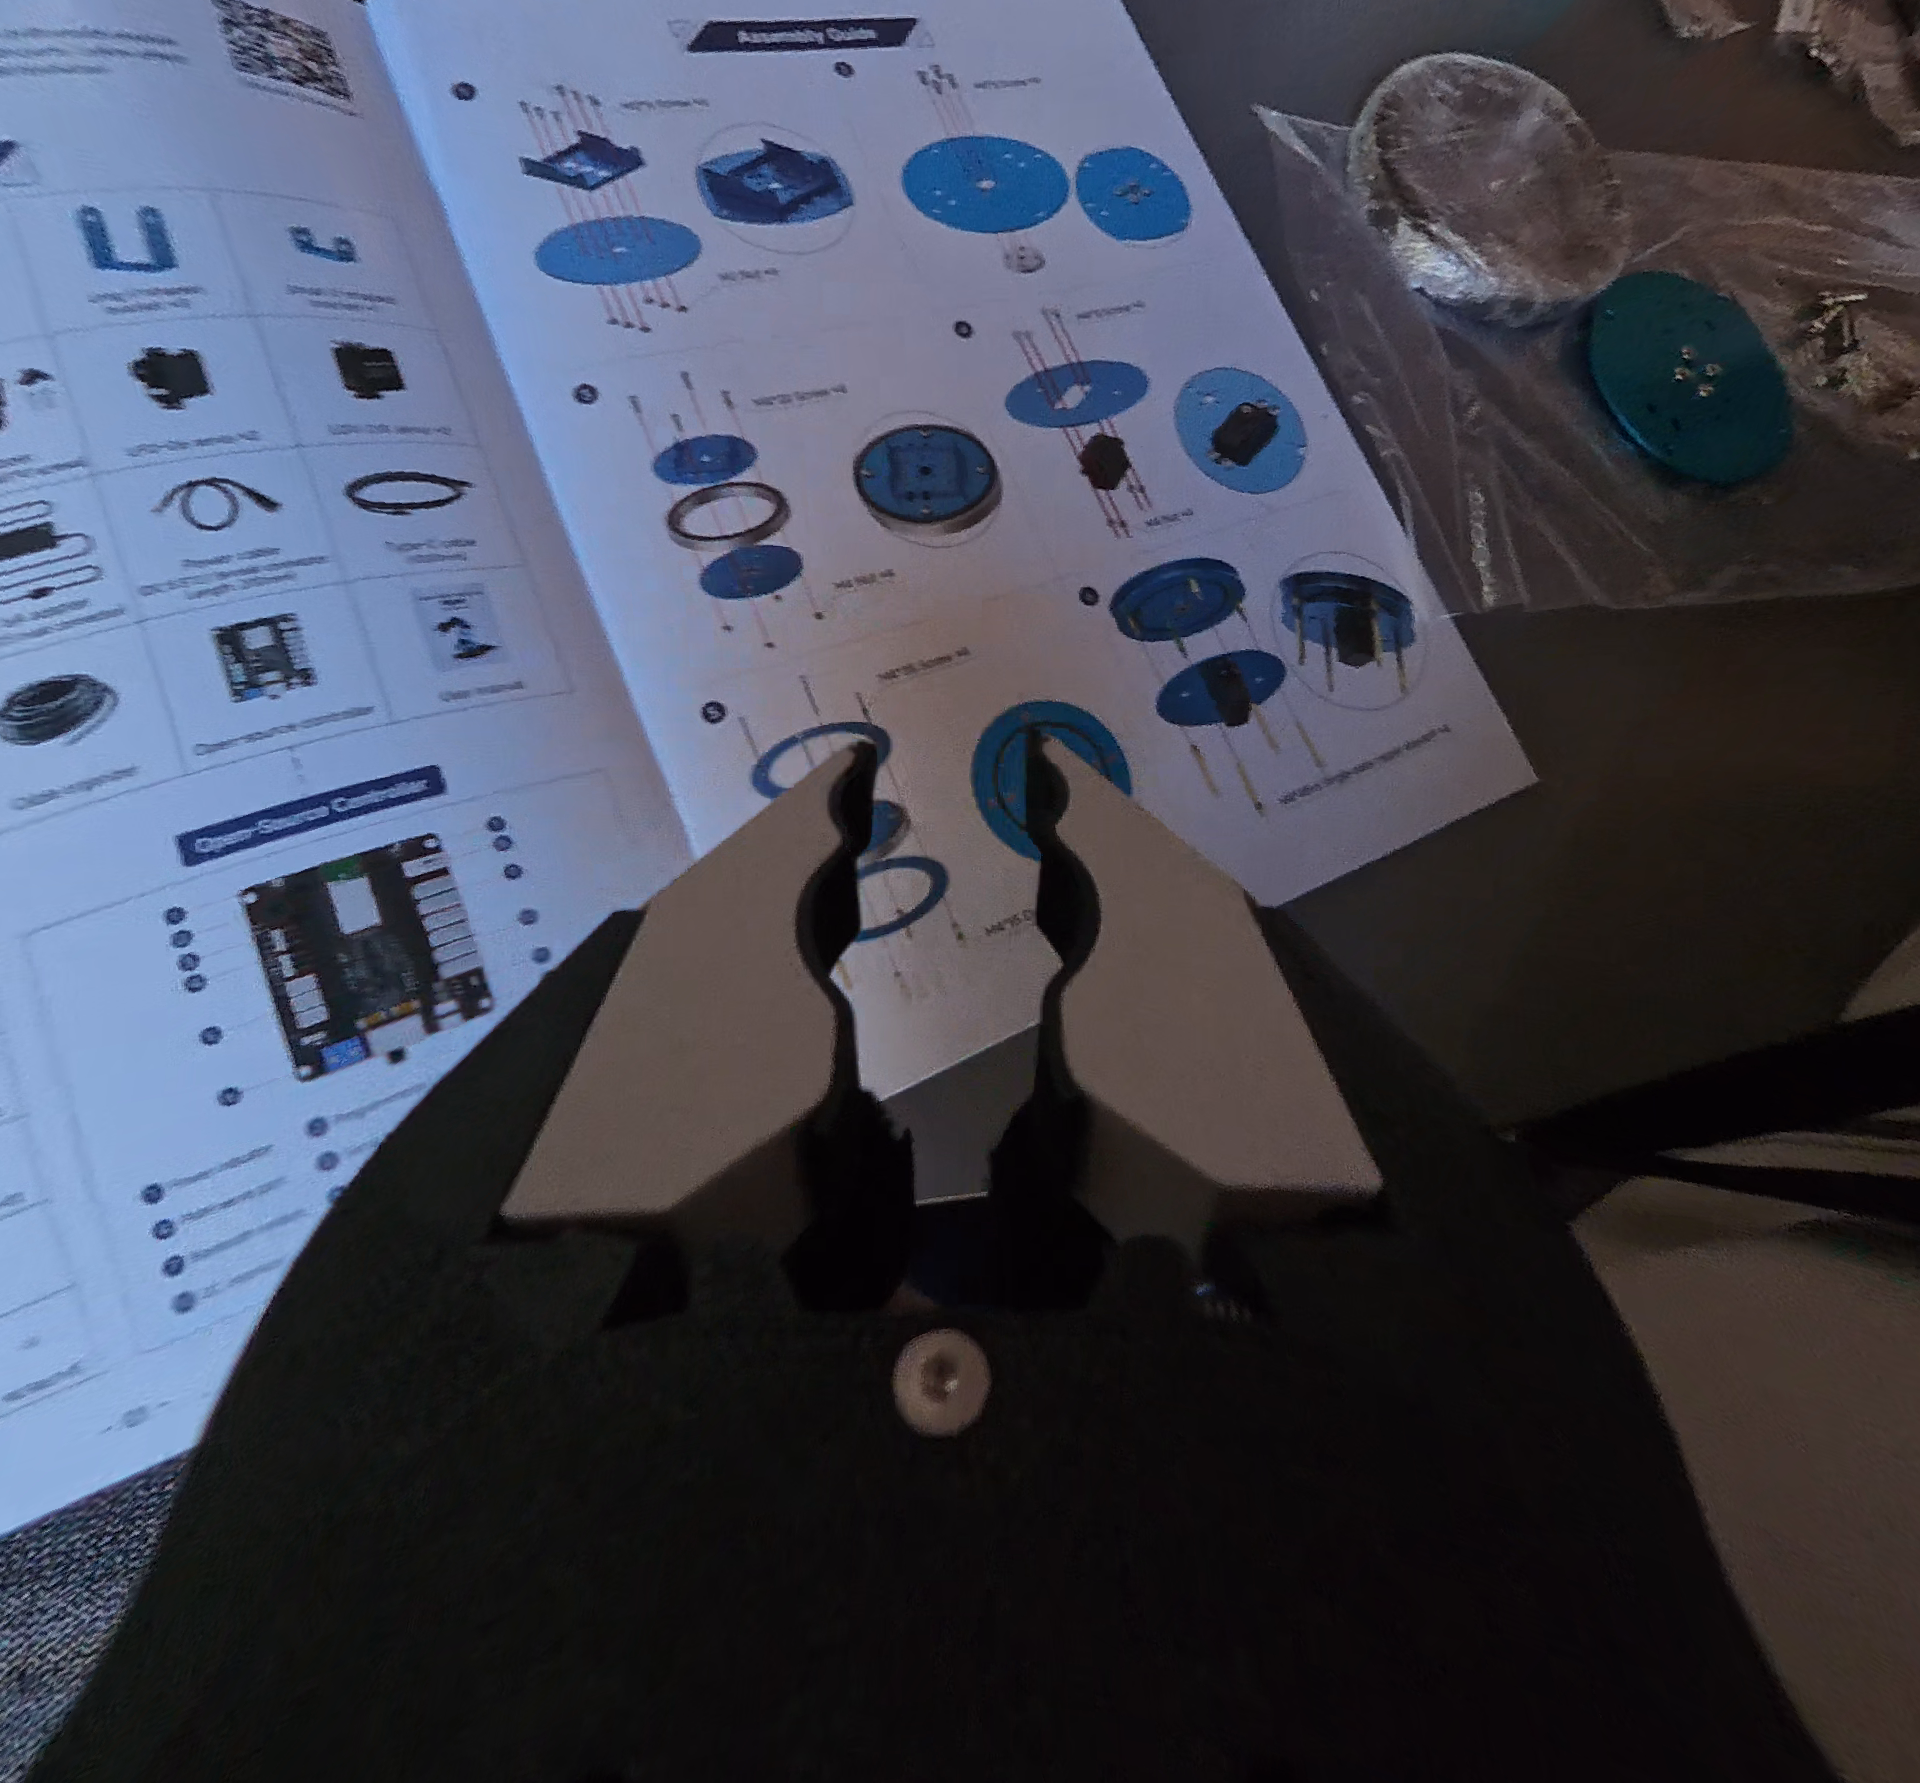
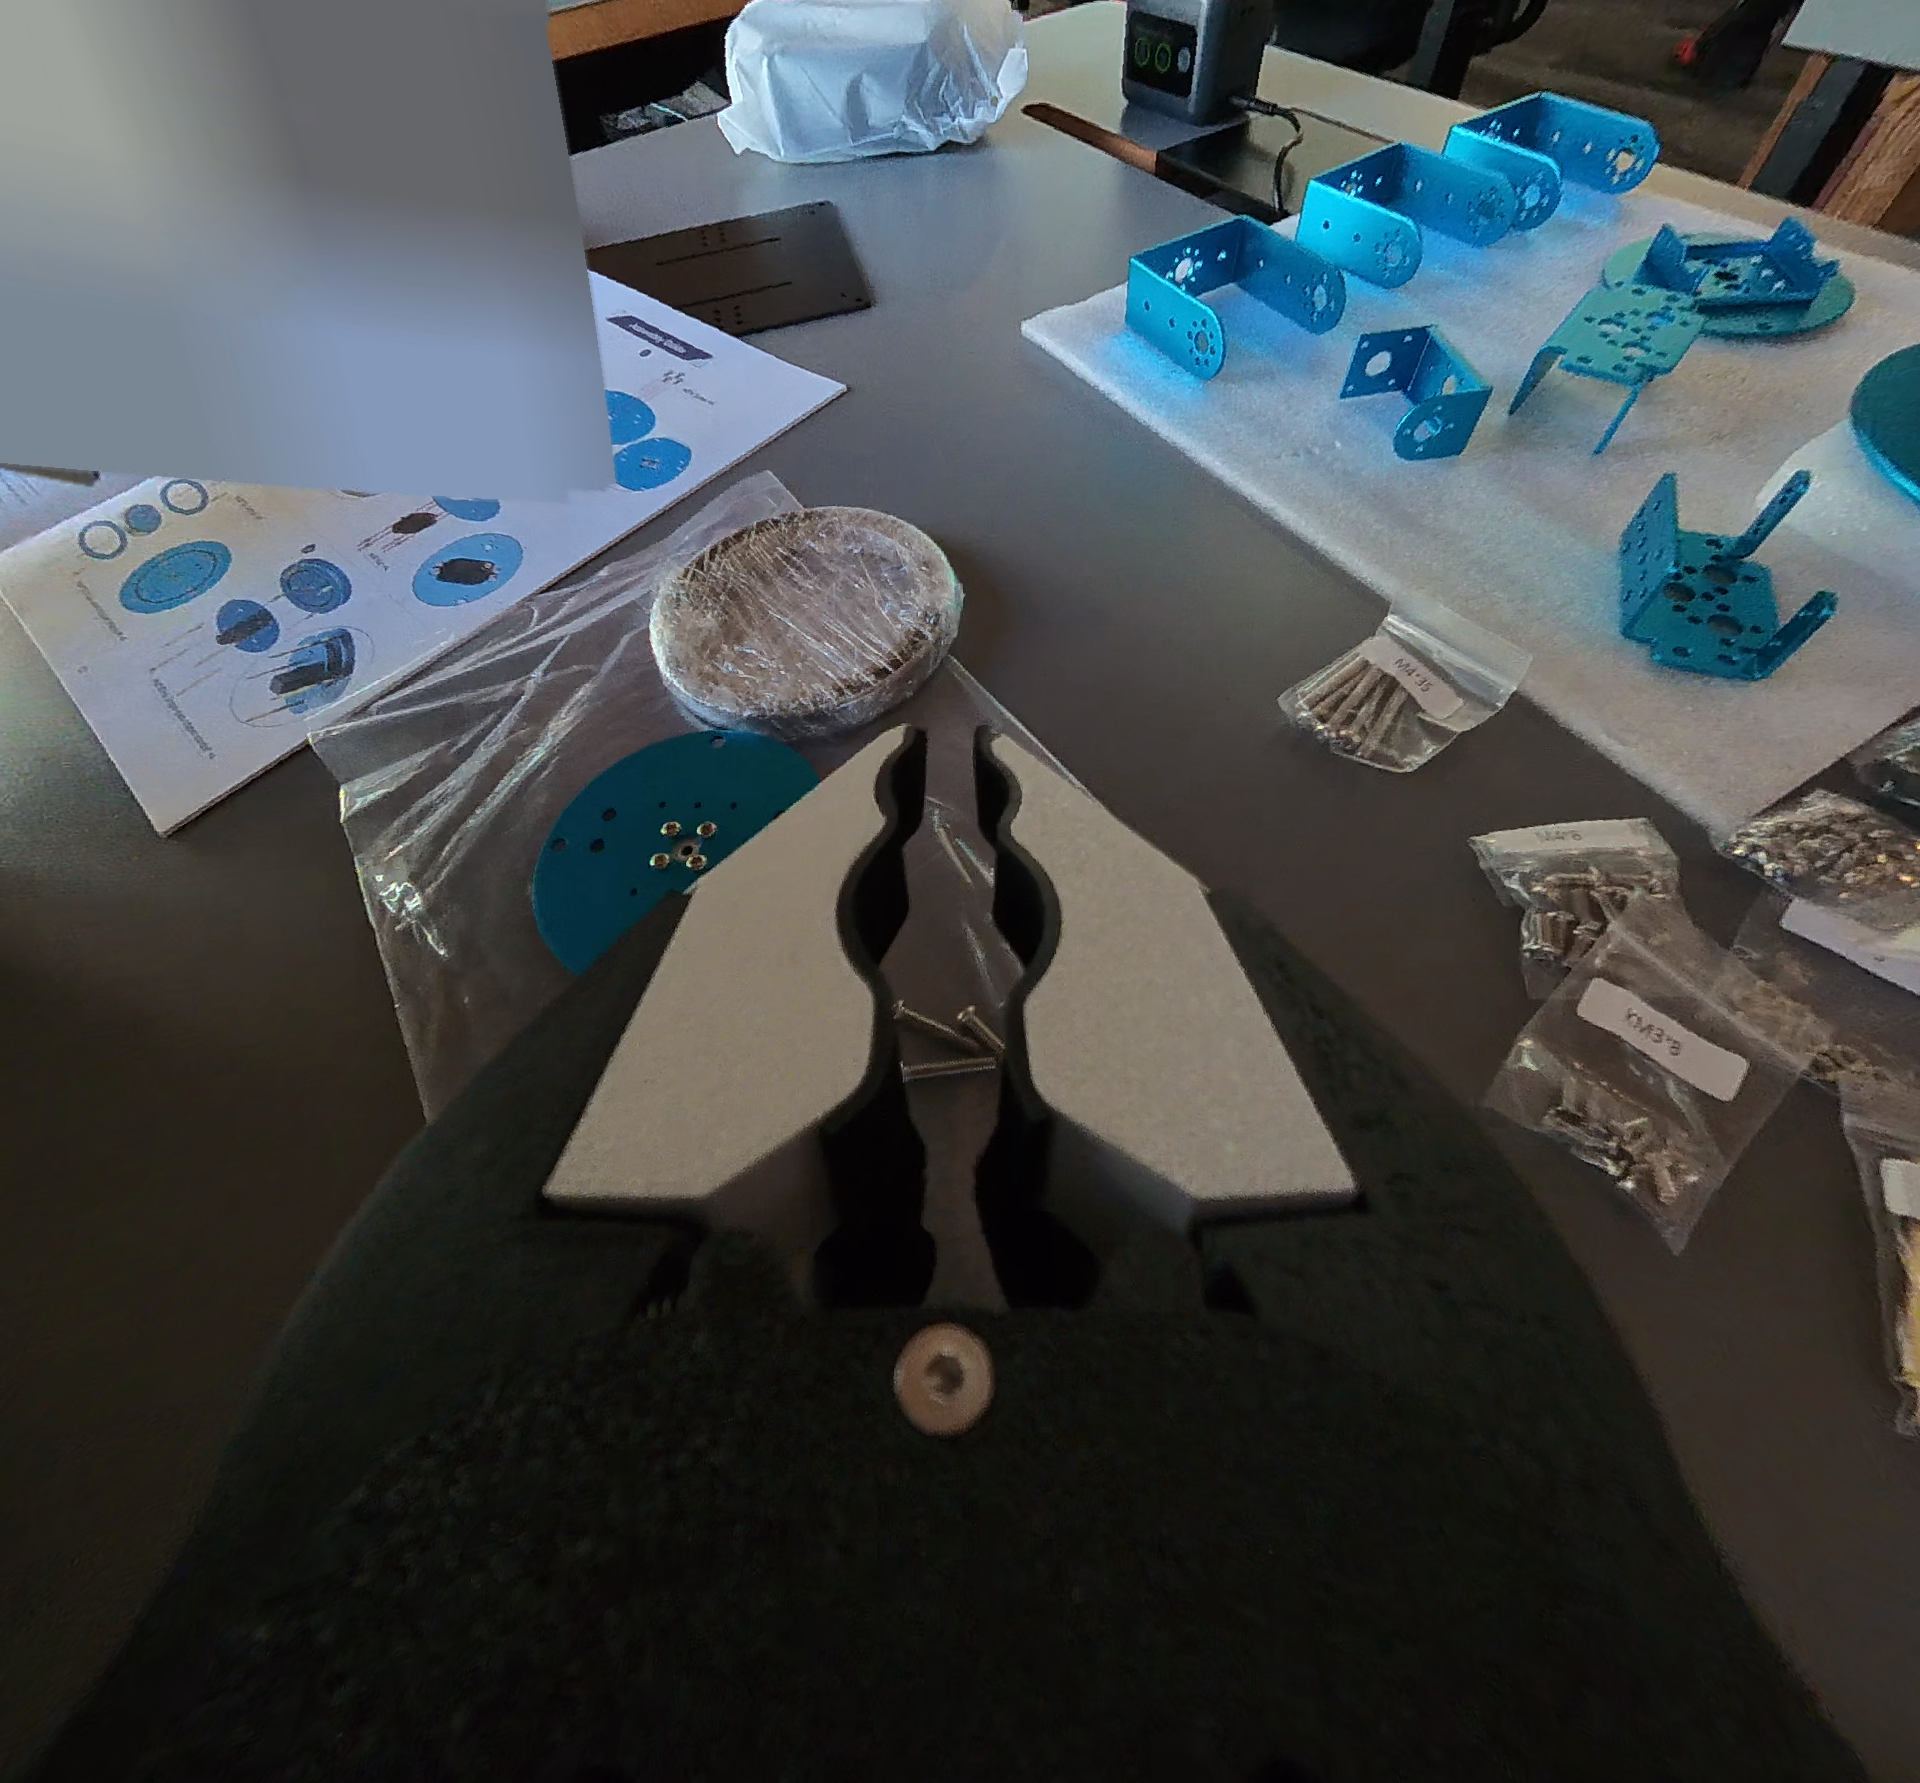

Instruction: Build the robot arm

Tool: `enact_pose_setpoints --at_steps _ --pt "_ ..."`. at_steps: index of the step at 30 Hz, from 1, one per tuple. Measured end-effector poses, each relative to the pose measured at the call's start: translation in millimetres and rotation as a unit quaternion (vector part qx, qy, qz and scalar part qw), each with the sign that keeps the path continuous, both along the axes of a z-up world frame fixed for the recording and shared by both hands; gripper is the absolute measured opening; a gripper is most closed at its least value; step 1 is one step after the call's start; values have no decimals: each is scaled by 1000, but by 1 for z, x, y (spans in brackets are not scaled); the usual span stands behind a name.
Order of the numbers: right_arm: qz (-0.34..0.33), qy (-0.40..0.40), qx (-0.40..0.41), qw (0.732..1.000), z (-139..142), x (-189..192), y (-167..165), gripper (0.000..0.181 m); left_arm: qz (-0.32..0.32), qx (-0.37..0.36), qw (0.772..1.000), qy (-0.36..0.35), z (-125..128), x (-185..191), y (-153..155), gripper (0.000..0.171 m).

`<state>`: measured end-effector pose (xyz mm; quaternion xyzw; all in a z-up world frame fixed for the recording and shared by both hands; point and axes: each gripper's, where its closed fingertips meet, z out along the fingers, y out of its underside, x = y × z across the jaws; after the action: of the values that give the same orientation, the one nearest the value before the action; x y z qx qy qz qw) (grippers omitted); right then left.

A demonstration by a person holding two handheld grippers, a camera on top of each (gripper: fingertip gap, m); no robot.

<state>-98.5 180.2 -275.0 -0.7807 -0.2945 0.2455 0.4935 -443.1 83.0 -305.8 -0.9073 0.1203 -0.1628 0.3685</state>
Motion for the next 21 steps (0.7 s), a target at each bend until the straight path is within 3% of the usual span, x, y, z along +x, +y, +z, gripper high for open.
enact_pose_setpoints --at_steps 13,21 --pt "35 3 -9 999 1 -19 -15 19 38 23 999 12 6 -16 -16 29" --pt "62 35 -39 997 3 -34 -28 24 28 60 998 -4 15 -18 -36 30"
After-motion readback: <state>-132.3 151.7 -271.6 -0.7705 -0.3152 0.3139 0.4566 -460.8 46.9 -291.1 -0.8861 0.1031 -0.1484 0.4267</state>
